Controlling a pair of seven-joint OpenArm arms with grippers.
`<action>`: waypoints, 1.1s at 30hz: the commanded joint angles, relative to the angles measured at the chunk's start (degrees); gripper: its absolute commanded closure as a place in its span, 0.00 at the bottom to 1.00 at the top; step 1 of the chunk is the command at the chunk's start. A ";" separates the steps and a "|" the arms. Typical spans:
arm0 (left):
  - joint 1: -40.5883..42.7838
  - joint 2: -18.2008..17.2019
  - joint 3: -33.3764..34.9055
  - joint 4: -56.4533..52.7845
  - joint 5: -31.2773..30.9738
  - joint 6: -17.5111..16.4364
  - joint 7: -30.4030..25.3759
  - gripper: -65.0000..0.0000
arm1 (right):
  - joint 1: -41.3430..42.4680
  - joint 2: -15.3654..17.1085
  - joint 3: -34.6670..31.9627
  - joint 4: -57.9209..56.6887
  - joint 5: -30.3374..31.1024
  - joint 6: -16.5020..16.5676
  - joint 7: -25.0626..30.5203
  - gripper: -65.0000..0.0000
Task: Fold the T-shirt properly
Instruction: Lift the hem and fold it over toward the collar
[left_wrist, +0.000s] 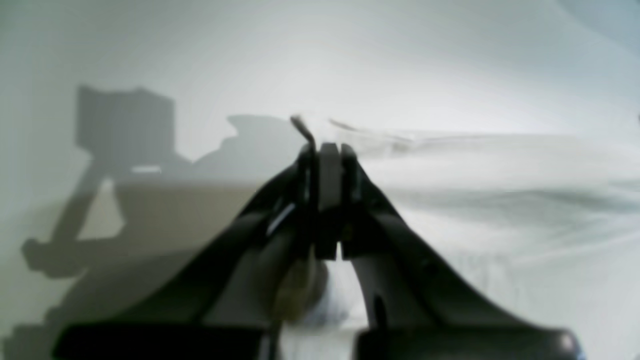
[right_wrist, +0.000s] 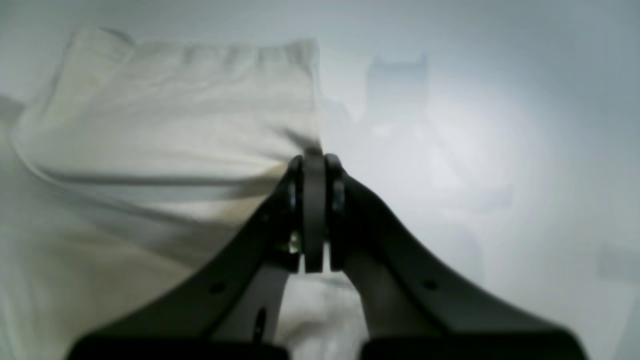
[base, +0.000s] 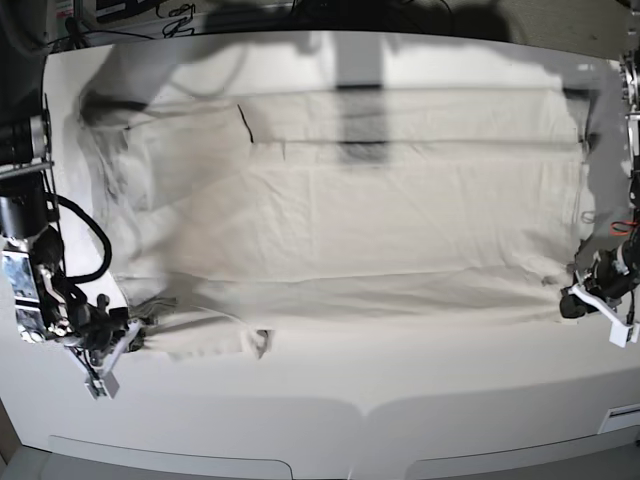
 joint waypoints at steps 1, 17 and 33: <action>-0.48 -1.73 -0.33 2.21 -1.05 -0.07 -0.92 1.00 | 0.37 1.53 0.39 3.69 1.44 0.15 0.15 1.00; 20.94 -5.64 -8.15 26.36 -3.54 5.49 2.71 1.00 | -27.76 5.60 21.35 32.57 0.33 -4.87 -4.07 1.00; 37.22 -5.51 -20.55 37.46 -3.87 5.20 4.94 1.00 | -45.38 5.25 31.95 44.19 0.37 -4.72 -5.07 1.00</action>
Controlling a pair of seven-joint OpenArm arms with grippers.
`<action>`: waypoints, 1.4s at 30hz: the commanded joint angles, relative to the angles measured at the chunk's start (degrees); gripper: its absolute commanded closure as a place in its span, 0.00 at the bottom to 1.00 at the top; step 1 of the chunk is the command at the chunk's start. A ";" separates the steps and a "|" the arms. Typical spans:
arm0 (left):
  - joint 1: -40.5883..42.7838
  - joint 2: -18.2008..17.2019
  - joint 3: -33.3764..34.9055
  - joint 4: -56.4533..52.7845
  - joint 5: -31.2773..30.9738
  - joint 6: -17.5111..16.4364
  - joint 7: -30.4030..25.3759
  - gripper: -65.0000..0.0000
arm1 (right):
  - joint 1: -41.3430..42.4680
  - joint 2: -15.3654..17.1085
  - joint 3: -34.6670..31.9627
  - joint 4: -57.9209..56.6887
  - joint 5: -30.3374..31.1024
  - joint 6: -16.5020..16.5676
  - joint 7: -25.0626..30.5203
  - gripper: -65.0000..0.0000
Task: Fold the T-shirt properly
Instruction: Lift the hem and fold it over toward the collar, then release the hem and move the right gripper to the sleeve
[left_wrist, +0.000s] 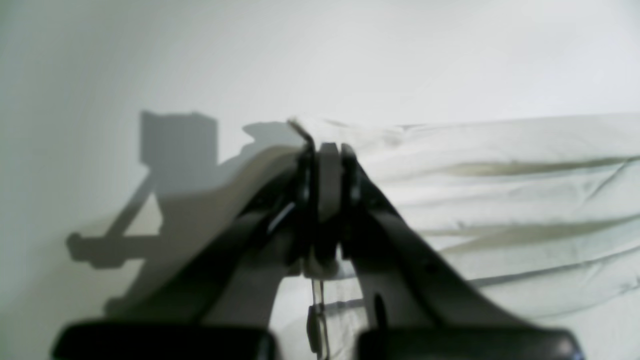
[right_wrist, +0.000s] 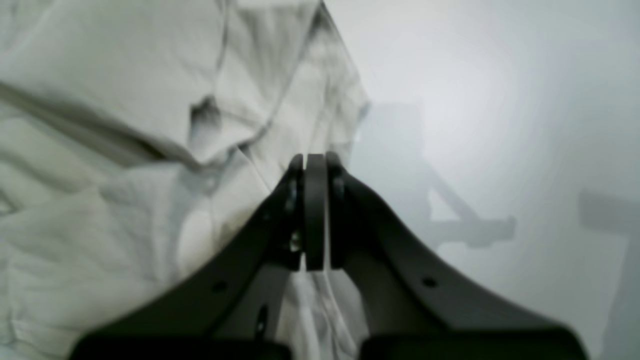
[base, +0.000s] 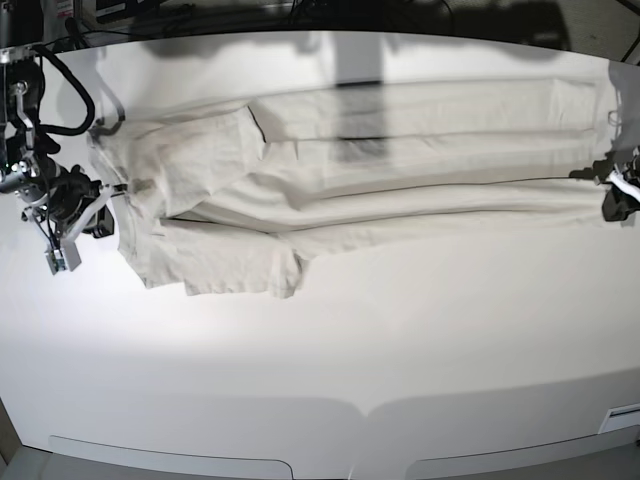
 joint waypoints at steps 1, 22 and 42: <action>-0.22 -1.44 -0.74 1.05 -0.70 -0.11 -2.25 1.00 | 0.85 1.18 0.92 0.94 0.63 -0.17 1.73 1.00; 1.68 1.40 -0.72 1.05 2.80 -1.36 1.44 1.00 | 1.03 -1.20 1.09 0.94 1.49 -0.15 2.29 1.00; 5.20 1.22 -1.60 1.05 6.43 -1.14 -5.49 0.38 | 1.22 -1.25 1.09 0.96 1.49 -0.15 2.32 1.00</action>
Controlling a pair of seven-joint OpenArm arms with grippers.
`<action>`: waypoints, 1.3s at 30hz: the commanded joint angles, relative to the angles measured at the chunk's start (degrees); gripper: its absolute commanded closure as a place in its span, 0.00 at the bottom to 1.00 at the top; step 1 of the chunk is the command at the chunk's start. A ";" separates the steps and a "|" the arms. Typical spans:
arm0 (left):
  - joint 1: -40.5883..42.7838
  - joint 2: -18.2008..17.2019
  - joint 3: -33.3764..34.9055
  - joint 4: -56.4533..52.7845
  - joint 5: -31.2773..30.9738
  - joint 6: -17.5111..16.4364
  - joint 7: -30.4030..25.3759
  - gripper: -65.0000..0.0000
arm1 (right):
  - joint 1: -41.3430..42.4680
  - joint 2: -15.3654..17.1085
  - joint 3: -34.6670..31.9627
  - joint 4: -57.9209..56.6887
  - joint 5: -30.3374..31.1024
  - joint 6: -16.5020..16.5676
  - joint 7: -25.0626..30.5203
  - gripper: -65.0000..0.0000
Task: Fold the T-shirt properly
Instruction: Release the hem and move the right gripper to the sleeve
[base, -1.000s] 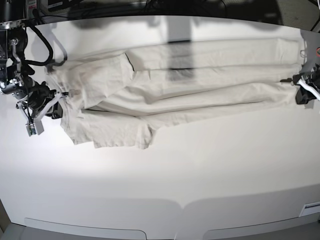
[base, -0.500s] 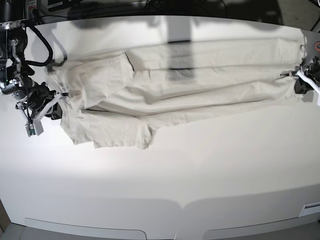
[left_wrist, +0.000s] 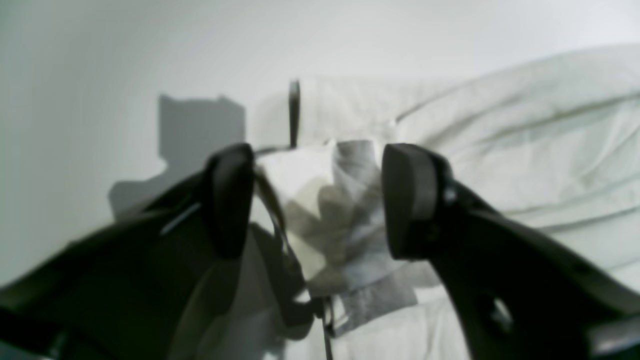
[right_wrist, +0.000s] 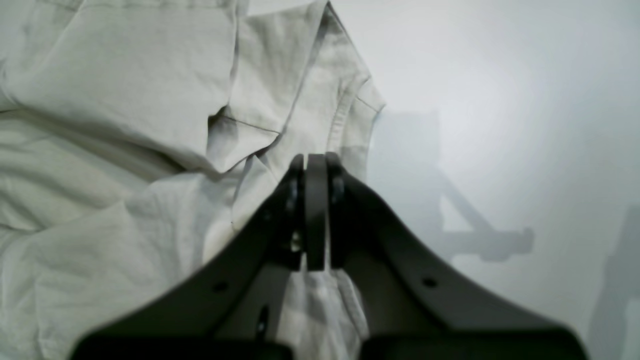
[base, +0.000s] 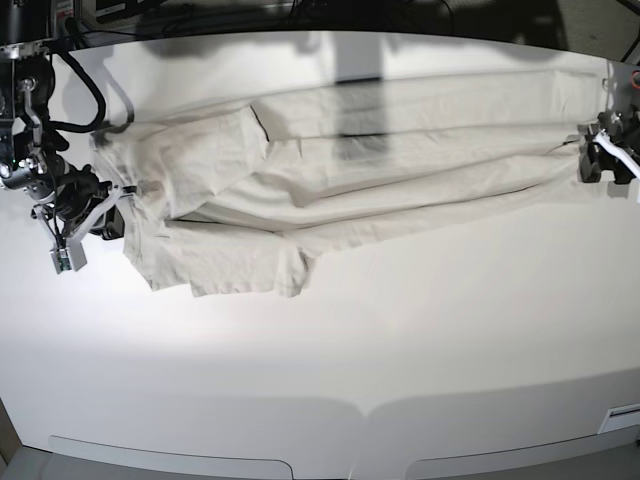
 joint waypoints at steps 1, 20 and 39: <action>-0.63 -1.31 -1.20 1.01 -0.61 0.02 -1.92 0.37 | 1.14 1.22 0.66 0.85 0.26 -0.13 1.11 1.00; -7.82 6.12 -7.34 1.92 -4.24 -2.40 -2.49 0.37 | 27.63 -14.32 -6.99 -13.18 -2.80 0.24 -5.95 0.66; -8.26 10.27 -7.34 1.92 -2.73 -5.20 -2.56 0.37 | 40.17 -16.24 -9.53 -42.18 -13.79 3.23 -2.71 0.66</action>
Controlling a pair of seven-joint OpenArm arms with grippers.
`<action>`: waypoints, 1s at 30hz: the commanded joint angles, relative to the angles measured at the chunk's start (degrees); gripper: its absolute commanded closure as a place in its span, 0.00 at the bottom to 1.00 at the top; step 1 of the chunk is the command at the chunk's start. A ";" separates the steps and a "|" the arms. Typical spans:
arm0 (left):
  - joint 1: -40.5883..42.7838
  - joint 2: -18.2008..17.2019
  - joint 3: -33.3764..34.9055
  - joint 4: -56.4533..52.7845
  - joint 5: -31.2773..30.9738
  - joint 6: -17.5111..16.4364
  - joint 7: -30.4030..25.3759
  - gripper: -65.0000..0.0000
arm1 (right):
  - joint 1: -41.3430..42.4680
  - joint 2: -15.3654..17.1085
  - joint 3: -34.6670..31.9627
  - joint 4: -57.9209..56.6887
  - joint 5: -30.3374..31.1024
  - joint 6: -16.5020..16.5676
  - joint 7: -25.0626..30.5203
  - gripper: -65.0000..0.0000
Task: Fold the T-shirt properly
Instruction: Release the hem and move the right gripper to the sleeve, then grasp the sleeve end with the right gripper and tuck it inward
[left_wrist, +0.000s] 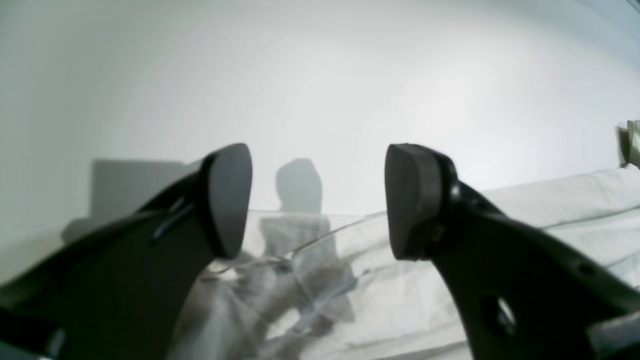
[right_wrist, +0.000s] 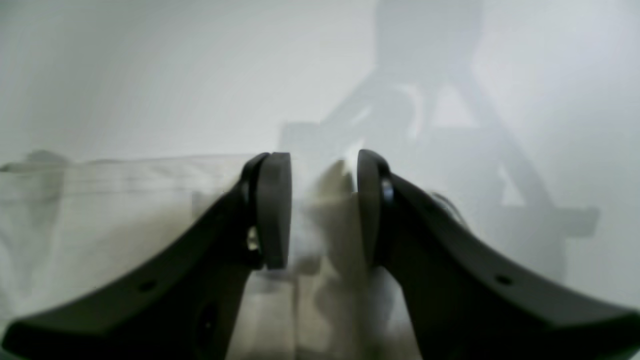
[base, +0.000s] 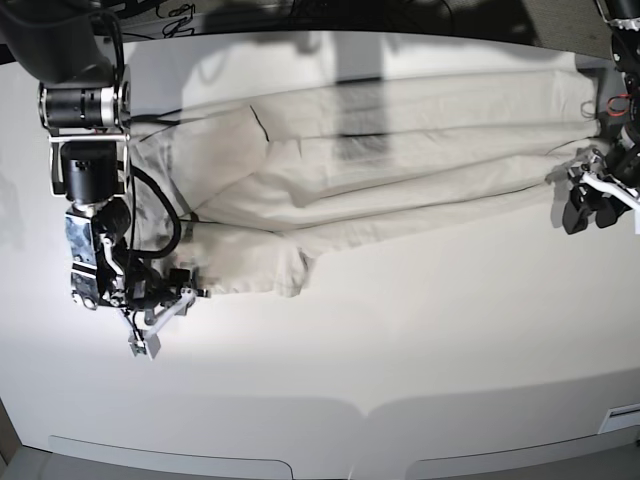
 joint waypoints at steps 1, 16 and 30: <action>-0.63 -1.01 -0.44 1.03 -0.59 -0.37 -1.33 0.37 | 2.16 0.55 0.26 0.28 -0.15 0.35 1.16 0.66; -0.59 -1.01 -0.44 1.03 -0.48 -0.35 -1.27 0.37 | 2.95 -4.50 0.26 -0.42 -5.42 2.89 1.09 0.71; -0.61 -1.01 -0.44 1.03 1.53 -0.35 -1.33 0.37 | 3.74 -4.59 0.28 -0.33 -5.38 3.15 1.25 1.00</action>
